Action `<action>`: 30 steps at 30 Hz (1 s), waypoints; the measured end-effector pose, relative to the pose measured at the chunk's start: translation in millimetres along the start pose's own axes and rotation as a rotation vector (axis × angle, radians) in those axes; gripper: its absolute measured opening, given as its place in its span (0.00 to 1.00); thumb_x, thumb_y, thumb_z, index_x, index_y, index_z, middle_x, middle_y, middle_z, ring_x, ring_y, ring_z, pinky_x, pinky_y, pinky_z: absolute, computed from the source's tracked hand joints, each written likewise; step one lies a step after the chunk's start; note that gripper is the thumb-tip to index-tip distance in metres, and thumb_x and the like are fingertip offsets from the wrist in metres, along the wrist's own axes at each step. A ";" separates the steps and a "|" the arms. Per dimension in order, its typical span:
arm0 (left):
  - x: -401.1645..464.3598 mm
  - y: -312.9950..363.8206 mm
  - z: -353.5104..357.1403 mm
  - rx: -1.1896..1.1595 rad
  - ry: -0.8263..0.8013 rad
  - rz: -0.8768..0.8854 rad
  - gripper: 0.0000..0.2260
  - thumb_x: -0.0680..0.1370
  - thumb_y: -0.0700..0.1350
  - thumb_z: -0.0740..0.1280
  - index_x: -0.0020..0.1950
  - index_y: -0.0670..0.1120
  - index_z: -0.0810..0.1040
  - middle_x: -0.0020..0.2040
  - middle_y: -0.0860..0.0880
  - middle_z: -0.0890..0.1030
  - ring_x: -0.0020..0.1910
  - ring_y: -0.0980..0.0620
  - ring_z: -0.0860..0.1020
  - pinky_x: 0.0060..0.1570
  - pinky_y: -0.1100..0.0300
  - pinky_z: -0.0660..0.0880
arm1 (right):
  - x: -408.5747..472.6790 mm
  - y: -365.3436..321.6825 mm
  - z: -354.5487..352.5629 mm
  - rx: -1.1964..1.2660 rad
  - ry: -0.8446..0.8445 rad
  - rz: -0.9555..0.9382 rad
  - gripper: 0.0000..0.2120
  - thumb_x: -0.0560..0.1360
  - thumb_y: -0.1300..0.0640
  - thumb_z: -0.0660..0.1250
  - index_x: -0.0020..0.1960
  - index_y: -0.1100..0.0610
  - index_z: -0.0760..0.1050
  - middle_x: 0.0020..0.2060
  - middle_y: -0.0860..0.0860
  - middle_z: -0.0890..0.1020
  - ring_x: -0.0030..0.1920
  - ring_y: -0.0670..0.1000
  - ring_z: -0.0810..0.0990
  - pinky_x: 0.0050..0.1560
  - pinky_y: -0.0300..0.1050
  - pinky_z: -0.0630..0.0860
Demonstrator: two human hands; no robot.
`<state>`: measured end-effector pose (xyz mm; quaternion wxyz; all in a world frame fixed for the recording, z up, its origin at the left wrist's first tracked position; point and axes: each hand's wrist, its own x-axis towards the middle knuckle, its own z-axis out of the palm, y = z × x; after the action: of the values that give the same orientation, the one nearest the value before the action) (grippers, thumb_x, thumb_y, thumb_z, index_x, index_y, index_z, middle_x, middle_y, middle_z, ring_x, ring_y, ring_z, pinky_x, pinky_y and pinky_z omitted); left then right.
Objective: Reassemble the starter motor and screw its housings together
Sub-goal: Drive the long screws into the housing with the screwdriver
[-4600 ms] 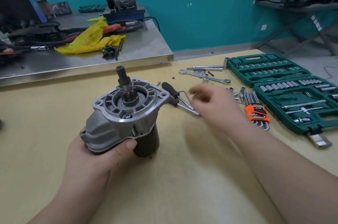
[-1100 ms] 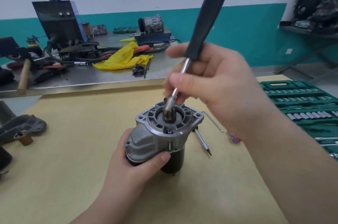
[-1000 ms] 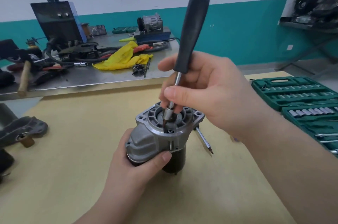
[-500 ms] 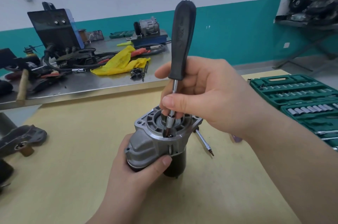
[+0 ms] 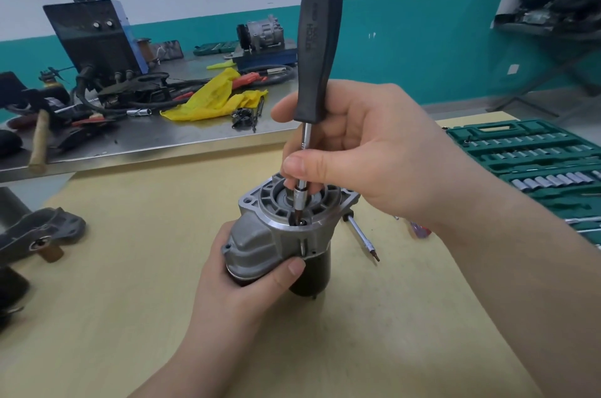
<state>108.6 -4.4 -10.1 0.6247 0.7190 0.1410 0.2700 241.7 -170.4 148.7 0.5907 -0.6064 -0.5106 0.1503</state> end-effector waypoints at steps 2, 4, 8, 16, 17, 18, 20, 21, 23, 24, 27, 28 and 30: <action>-0.6 -0.4 0.0 -0.009 0.003 0.003 0.38 0.67 0.55 0.86 0.74 0.50 0.77 0.68 0.46 0.84 0.66 0.43 0.83 0.67 0.33 0.76 | 0.4 0.3 0.6 0.000 -0.007 -0.002 0.17 0.75 0.63 0.74 0.60 0.50 0.78 0.41 0.49 0.88 0.43 0.52 0.88 0.44 0.43 0.83; -1.0 -0.2 0.1 -0.015 0.011 0.006 0.37 0.66 0.55 0.85 0.73 0.51 0.78 0.68 0.47 0.84 0.66 0.44 0.84 0.66 0.33 0.77 | 0.7 0.4 0.4 -0.024 -0.008 -0.005 0.17 0.75 0.62 0.74 0.60 0.48 0.78 0.41 0.48 0.88 0.43 0.51 0.88 0.45 0.43 0.83; -0.8 0.0 0.0 -0.006 0.014 0.022 0.36 0.66 0.55 0.85 0.72 0.52 0.78 0.67 0.47 0.85 0.65 0.45 0.84 0.65 0.33 0.78 | 1.2 2.8 1.9 -0.057 0.014 0.003 0.17 0.73 0.59 0.76 0.59 0.47 0.78 0.42 0.50 0.88 0.41 0.49 0.87 0.45 0.45 0.84; -1.7 0.8 0.7 -0.008 0.012 0.048 0.37 0.66 0.54 0.85 0.73 0.55 0.78 0.68 0.49 0.84 0.66 0.47 0.84 0.65 0.36 0.77 | 0.0 -3.3 15.1 -0.049 0.147 -0.041 0.10 0.81 0.46 0.69 0.57 0.51 0.79 0.37 0.47 0.85 0.39 0.44 0.85 0.37 0.32 0.76; -1.7 0.9 0.9 -0.011 0.013 0.049 0.36 0.66 0.54 0.85 0.73 0.55 0.78 0.68 0.49 0.84 0.66 0.47 0.84 0.65 0.37 0.78 | -0.2 -4.2 15.1 -0.066 0.144 -0.035 0.12 0.82 0.44 0.65 0.60 0.51 0.79 0.39 0.49 0.85 0.41 0.44 0.84 0.38 0.33 0.76; -2.1 1.1 1.1 -0.014 0.016 0.049 0.36 0.66 0.54 0.85 0.72 0.56 0.78 0.68 0.49 0.85 0.65 0.47 0.84 0.64 0.37 0.78 | -0.4 -5.4 14.9 -0.074 0.137 -0.029 0.14 0.83 0.44 0.63 0.62 0.50 0.79 0.41 0.51 0.86 0.42 0.45 0.84 0.39 0.35 0.76; -2.9 1.2 1.4 -0.016 0.024 0.049 0.35 0.66 0.54 0.85 0.71 0.57 0.79 0.67 0.50 0.85 0.64 0.48 0.85 0.64 0.38 0.78 | -0.9 -8.1 13.2 -0.045 0.125 -0.025 0.14 0.82 0.45 0.61 0.64 0.48 0.78 0.45 0.53 0.86 0.45 0.47 0.84 0.43 0.39 0.76; -3.3 1.4 1.7 -0.013 0.029 0.049 0.34 0.65 0.54 0.85 0.70 0.58 0.79 0.66 0.50 0.85 0.64 0.48 0.85 0.63 0.38 0.79 | -0.6 -9.0 12.1 -0.014 0.127 -0.031 0.13 0.81 0.47 0.61 0.63 0.47 0.77 0.46 0.53 0.86 0.45 0.47 0.84 0.44 0.41 0.77; -3.4 1.8 2.7 -0.004 0.037 0.049 0.33 0.64 0.55 0.85 0.68 0.59 0.80 0.65 0.51 0.86 0.63 0.49 0.85 0.62 0.40 0.79 | 1.1 -10.4 11.5 0.020 0.149 -0.076 0.13 0.80 0.52 0.63 0.63 0.51 0.77 0.47 0.56 0.85 0.44 0.49 0.85 0.45 0.43 0.79; -3.6 2.0 3.2 -0.002 0.043 0.048 0.32 0.64 0.56 0.85 0.66 0.61 0.81 0.64 0.51 0.86 0.62 0.50 0.86 0.61 0.40 0.80 | 2.0 -10.6 12.3 0.022 0.166 -0.122 0.14 0.80 0.55 0.65 0.65 0.56 0.76 0.49 0.58 0.85 0.44 0.50 0.86 0.46 0.43 0.81; -4.1 3.0 3.8 -0.008 0.057 0.033 0.31 0.61 0.58 0.85 0.62 0.63 0.81 0.61 0.52 0.87 0.59 0.51 0.87 0.58 0.40 0.81 | 3.9 -8.8 17.2 0.062 0.197 -0.283 0.31 0.81 0.65 0.70 0.80 0.56 0.63 0.50 0.60 0.84 0.44 0.53 0.87 0.48 0.44 0.84; -4.3 3.5 4.1 -0.010 0.057 0.028 0.31 0.60 0.58 0.86 0.61 0.64 0.81 0.61 0.52 0.87 0.58 0.51 0.87 0.57 0.41 0.82 | 4.1 -7.7 18.7 0.052 0.205 -0.332 0.37 0.80 0.66 0.71 0.83 0.54 0.57 0.49 0.59 0.84 0.45 0.54 0.87 0.48 0.45 0.85; -4.6 4.9 4.5 -0.012 0.061 0.024 0.31 0.59 0.59 0.86 0.60 0.64 0.82 0.60 0.53 0.87 0.56 0.52 0.87 0.54 0.43 0.82 | 4.7 -6.8 20.8 -0.009 0.229 -0.409 0.39 0.80 0.66 0.72 0.84 0.51 0.55 0.45 0.59 0.83 0.45 0.57 0.85 0.48 0.50 0.86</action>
<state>106.7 -11.5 -6.7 0.6210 0.7083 0.1497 0.3004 224.3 -156.4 151.3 0.6603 -0.5059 -0.5533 -0.0447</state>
